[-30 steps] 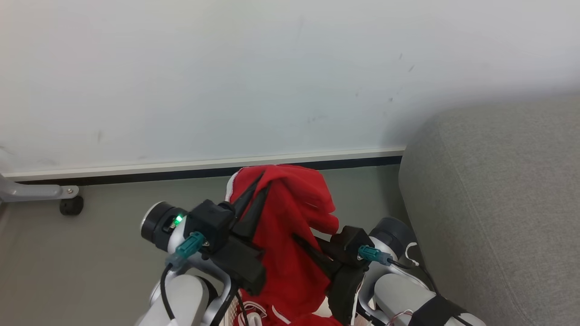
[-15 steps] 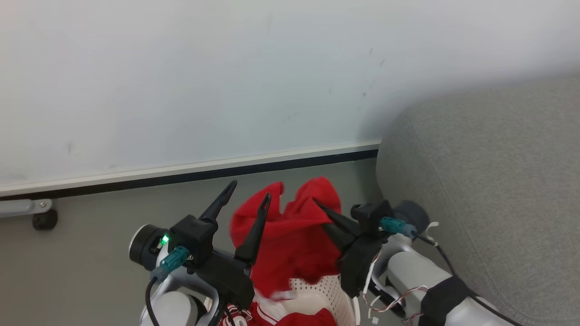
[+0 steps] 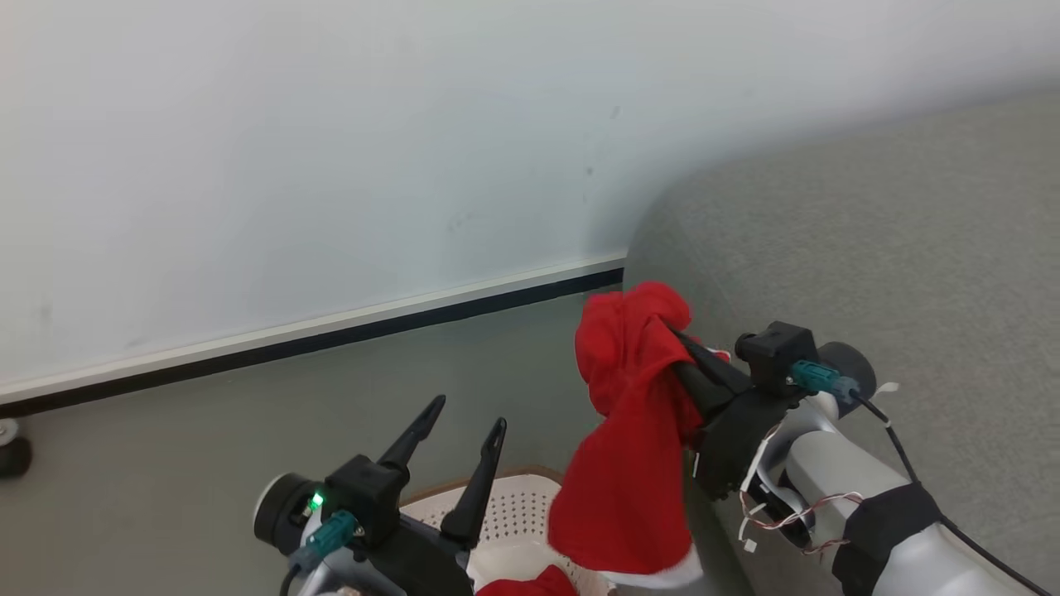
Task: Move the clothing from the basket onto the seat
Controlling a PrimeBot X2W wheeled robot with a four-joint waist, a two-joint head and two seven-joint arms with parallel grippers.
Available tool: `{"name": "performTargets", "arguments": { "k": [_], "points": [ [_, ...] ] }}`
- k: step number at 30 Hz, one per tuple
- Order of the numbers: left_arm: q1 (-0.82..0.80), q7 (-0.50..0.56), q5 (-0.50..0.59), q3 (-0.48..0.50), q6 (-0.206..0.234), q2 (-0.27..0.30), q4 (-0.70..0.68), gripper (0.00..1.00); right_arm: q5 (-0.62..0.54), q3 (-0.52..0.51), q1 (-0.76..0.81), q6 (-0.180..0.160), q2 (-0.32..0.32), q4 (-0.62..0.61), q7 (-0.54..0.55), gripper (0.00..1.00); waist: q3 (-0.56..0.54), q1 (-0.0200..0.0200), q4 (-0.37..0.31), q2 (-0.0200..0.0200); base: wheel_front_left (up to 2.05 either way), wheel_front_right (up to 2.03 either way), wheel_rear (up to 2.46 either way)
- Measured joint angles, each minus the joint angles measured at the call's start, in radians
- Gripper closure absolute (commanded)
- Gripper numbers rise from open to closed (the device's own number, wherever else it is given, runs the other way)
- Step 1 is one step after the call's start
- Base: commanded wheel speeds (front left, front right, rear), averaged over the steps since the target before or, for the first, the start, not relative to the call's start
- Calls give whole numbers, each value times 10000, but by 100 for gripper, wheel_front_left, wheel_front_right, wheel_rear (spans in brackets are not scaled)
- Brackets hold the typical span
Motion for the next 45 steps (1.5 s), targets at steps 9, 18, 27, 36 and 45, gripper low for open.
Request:
{"name": "performTargets", "arguments": {
  "k": [9,18,27,36,45],
  "points": [
    [362,-165,0,-288,-2,-105,-134,0,-36,-382,267,-263,-564,-558,0,100,-41,0,-935,0,0,0,0],
    [539,-267,0,-516,8,-228,-174,0,-316,-614,406,-439,-970,-1256,0,100,-32,0,-1973,0,0,0,0],
    [704,-341,0,-759,100,-311,-176,0,-403,-874,663,-600,-1398,-1689,0,100,57,0,-2838,0,0,0,0],
    [673,-337,0,-957,90,-385,-128,0,-403,-1306,771,-692,-1689,-2002,0,100,310,0,-2875,0,0,0,0],
    [556,-245,79,-913,188,-351,-433,0,-385,-1624,-37,-644,-1808,-2123,0,100,775,0,-2633,0,0,0,0]
  ]
}}
